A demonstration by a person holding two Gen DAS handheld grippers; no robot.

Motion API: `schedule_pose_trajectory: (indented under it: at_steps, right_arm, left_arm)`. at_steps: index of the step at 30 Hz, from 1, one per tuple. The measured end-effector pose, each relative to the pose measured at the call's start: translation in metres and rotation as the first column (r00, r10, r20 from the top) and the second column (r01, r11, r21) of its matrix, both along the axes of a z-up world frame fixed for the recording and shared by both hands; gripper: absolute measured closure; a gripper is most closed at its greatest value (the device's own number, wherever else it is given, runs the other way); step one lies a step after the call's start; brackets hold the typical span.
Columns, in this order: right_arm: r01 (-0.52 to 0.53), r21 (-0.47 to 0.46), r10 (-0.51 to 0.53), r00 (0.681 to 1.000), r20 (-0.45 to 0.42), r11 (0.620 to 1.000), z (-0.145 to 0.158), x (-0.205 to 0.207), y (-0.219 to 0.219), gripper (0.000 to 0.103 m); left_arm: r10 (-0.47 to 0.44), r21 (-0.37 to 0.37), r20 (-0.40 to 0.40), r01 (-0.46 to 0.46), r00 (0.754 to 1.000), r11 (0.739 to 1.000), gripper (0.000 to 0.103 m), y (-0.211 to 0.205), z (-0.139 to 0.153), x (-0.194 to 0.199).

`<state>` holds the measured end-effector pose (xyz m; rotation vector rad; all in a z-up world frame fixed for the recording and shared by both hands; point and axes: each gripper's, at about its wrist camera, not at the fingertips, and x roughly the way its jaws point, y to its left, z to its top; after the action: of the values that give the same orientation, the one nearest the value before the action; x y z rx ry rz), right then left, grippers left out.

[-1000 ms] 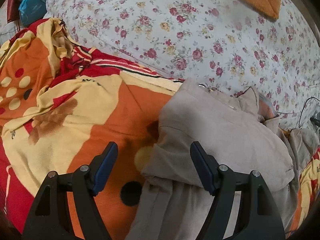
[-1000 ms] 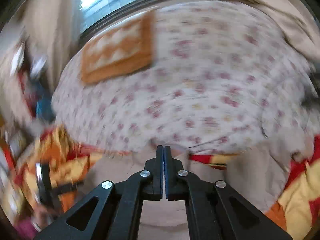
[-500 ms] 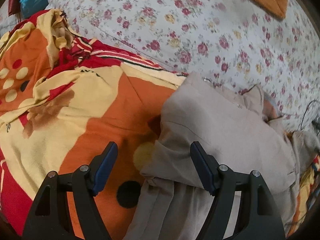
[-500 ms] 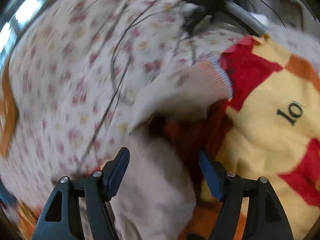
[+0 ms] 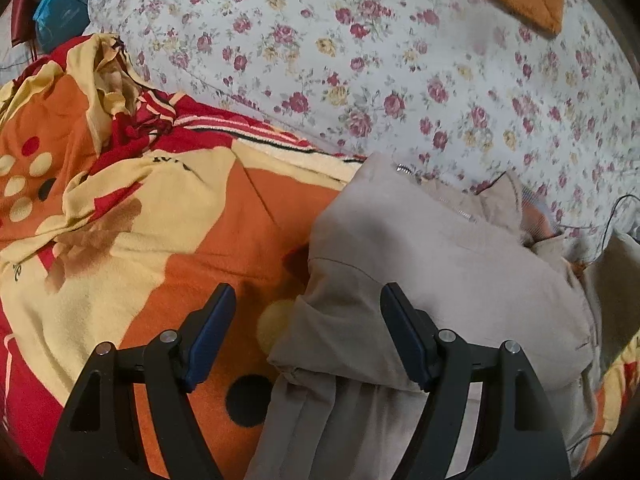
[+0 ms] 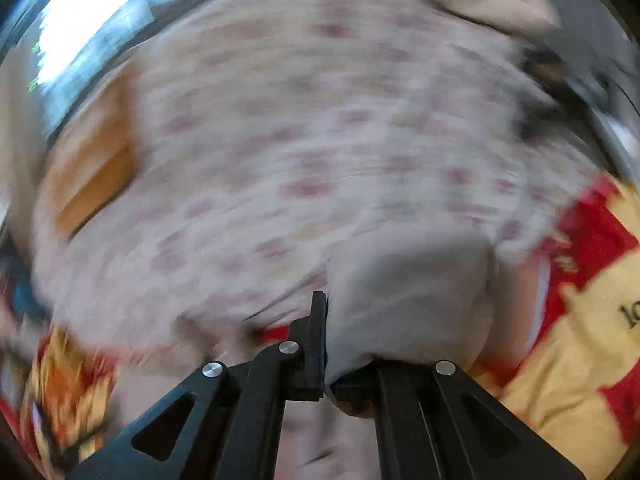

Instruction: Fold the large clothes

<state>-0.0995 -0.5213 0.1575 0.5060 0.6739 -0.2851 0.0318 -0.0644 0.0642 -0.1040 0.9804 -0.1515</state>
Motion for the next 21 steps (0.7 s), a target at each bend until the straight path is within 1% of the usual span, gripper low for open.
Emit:
schedule_pose_trajectory:
  at_steps: [1,2,3,4,5,6,7,8,9,10,12,13,15,16,18,19,21]
  right_arm:
    - [-0.074,-0.021,0.074,0.997,-0.01,0.997,0.005,0.004,0.032,0.101]
    - [-0.163,-0.035,0.162,0.987,-0.008,0.986,0.006,0.01,0.075,0.099]
    - [-0.214,-0.037,0.214,0.977,-0.007,0.976,0.004,0.013,0.099,0.096]
    - [-0.297,-0.044,0.296,0.955,-0.029,0.954,-0.004,0.021,0.133,0.089]
    - [-0.406,-0.044,0.401,0.912,-0.086,0.913,-0.017,0.03,0.17,0.066]
    - [-0.499,-0.017,0.491,0.858,-0.15,0.867,-0.033,0.035,0.202,0.055]
    - [-0.535,0.002,0.526,0.83,-0.186,0.845,-0.043,0.034,0.217,0.05]
    - [-0.577,0.025,0.565,0.79,-0.238,0.817,-0.056,0.029,0.236,0.05]
    - [-0.604,0.032,0.589,0.764,-0.264,0.797,-0.064,0.02,0.246,0.05]
    - [-0.605,0.031,0.59,0.763,-0.264,0.796,-0.067,0.011,0.247,0.05]
    - [-0.57,0.046,0.561,0.788,-0.252,0.821,-0.068,-0.002,0.234,0.045]
    - [-0.521,0.058,0.518,0.82,-0.243,0.852,-0.067,-0.011,0.219,0.042]
    - [-0.439,0.078,0.445,0.869,-0.217,0.895,-0.064,-0.021,0.191,0.04]
    - [-0.377,0.105,0.391,0.903,-0.181,0.92,-0.061,-0.027,0.171,0.037]
    - [-0.294,0.159,0.316,0.937,-0.147,0.943,-0.063,-0.022,0.147,0.034]
    - [-0.272,0.174,0.298,0.944,-0.145,0.946,-0.064,-0.019,0.142,0.034]
    - [-0.222,0.221,0.259,0.953,-0.157,0.95,-0.077,-0.006,0.128,0.033]
  left_arm:
    - [-0.001,-0.006,0.006,0.001,1.0,1.0,0.029,0.001,0.002,-0.001]
    - [-0.002,-0.01,0.011,0.002,1.0,1.0,0.029,0.001,0.002,-0.003]
    - [-0.005,-0.015,0.016,0.005,1.0,1.0,0.029,0.002,0.003,-0.004]
    - [-0.01,-0.021,0.017,0.011,1.0,1.0,0.029,0.001,0.003,-0.004]
    - [-0.022,-0.029,0.014,0.023,1.0,0.999,0.029,0.001,0.002,-0.004]
    - [-0.034,-0.035,0.003,0.034,0.999,0.999,0.029,0.001,0.001,-0.005]
    - [-0.044,-0.041,-0.014,0.043,0.999,0.998,0.029,0.001,0.0,-0.005]
    - [-0.048,-0.049,-0.023,0.047,0.999,0.998,0.029,0.001,0.0,-0.005]
    - [-0.05,-0.062,-0.025,0.048,0.998,0.997,0.029,0.003,0.0,-0.006]
    - [-0.048,-0.072,-0.022,0.046,0.999,0.996,0.029,0.004,0.002,-0.006]
    - [-0.037,-0.084,-0.015,0.036,0.999,0.996,0.029,0.006,0.005,-0.006]
    - [-0.034,-0.085,-0.014,0.033,0.999,0.996,0.029,0.007,0.007,-0.006]
    - [-0.028,-0.086,-0.014,0.027,1.0,0.996,0.029,0.007,0.008,-0.005]
    - [-0.028,-0.087,-0.013,0.027,1.0,0.996,0.029,0.007,0.008,-0.006]
    - [-0.037,-0.083,-0.021,0.035,0.999,0.996,0.029,0.005,0.007,-0.006]
    - [-0.038,-0.082,-0.025,0.036,0.999,0.996,0.029,0.005,0.007,-0.006]
    - [-0.036,-0.085,-0.02,0.034,0.999,0.996,0.029,0.006,0.007,-0.005]
